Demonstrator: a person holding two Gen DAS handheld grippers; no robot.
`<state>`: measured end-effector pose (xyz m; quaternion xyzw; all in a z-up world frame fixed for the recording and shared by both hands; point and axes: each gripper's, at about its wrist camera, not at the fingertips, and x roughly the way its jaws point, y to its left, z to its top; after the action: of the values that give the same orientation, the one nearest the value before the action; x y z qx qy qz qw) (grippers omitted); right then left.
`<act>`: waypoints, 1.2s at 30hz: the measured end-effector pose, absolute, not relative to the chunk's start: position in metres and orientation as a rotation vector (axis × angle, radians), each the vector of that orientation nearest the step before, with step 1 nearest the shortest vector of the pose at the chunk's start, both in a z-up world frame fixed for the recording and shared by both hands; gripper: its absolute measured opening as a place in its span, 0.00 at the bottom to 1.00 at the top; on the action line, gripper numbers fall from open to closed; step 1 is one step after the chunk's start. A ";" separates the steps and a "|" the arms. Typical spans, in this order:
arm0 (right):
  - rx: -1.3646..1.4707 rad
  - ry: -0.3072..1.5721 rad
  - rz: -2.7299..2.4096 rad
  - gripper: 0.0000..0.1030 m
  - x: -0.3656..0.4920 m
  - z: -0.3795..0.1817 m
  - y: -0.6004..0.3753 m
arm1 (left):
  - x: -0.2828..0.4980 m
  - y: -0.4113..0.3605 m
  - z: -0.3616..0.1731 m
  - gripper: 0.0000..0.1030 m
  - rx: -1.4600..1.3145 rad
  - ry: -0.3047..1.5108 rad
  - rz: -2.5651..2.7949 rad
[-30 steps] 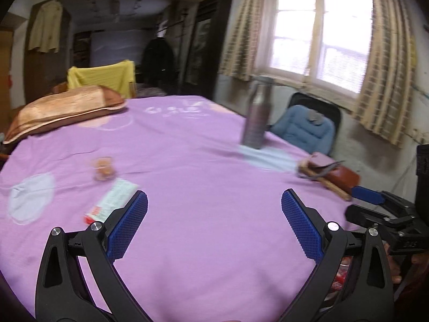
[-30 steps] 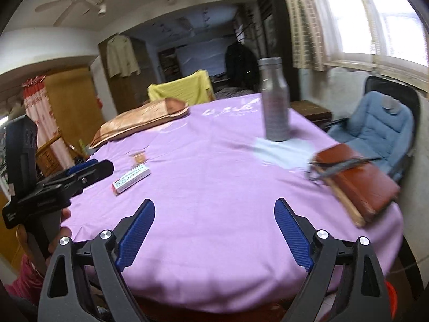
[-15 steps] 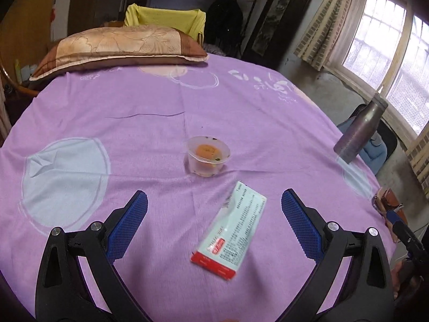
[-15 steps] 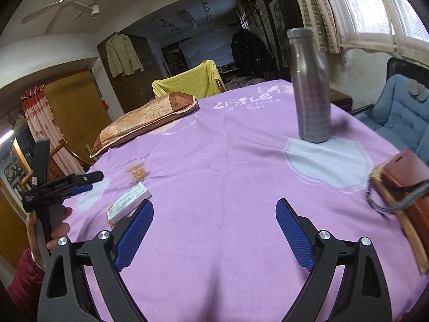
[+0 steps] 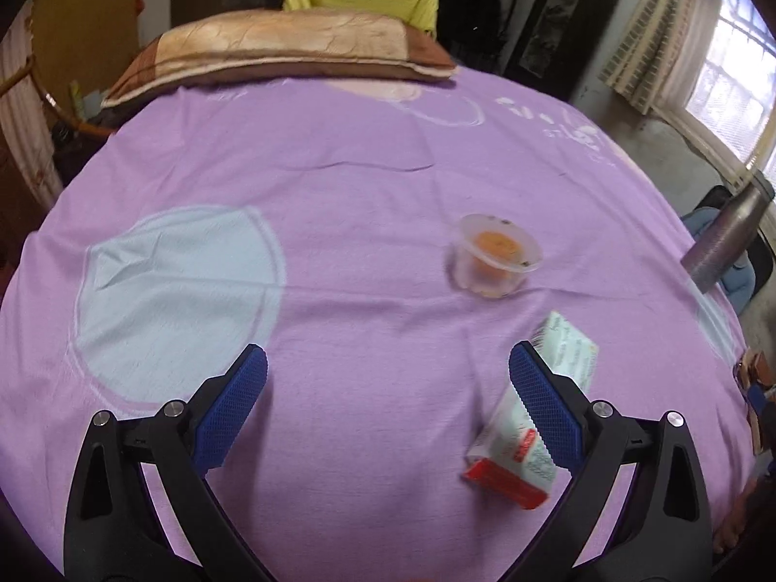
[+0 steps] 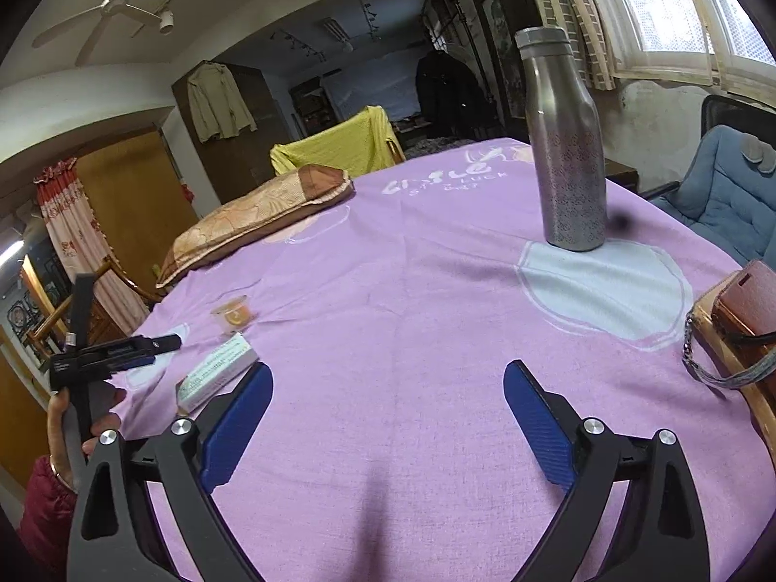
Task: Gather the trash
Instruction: 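Move both open tools back over the table toward the remaining trash, then grasp the clear pudding cup with the left tool while the right tool grasps the white medicine box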
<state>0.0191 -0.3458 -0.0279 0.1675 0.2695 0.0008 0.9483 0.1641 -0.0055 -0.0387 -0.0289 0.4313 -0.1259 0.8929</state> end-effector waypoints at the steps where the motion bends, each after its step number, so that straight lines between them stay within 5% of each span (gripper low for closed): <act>1: 0.342 0.547 0.002 0.94 0.020 -0.028 -0.347 | 0.166 -0.006 -0.042 0.94 -0.054 0.910 -0.260; 8: 0.415 0.533 0.029 0.94 0.018 -0.031 -0.358 | 0.147 -0.056 -0.048 0.94 0.018 0.967 -0.605; 12: 0.447 0.540 0.030 0.94 0.019 -0.034 -0.362 | 0.129 -0.079 -0.021 0.94 0.105 0.797 -0.588; 27: 0.405 0.601 0.033 0.94 0.030 -0.038 -0.355 | 0.236 -0.088 -0.046 0.94 0.036 0.908 -0.329; 36: 0.412 0.604 0.027 0.94 0.029 -0.040 -0.356 | 0.227 0.013 -0.025 0.94 -0.117 0.788 -0.080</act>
<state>0.0291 -0.3561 -0.0395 0.2015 0.2955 0.0133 0.9337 0.2272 0.0130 -0.0250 -0.0568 0.3837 -0.0387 0.9209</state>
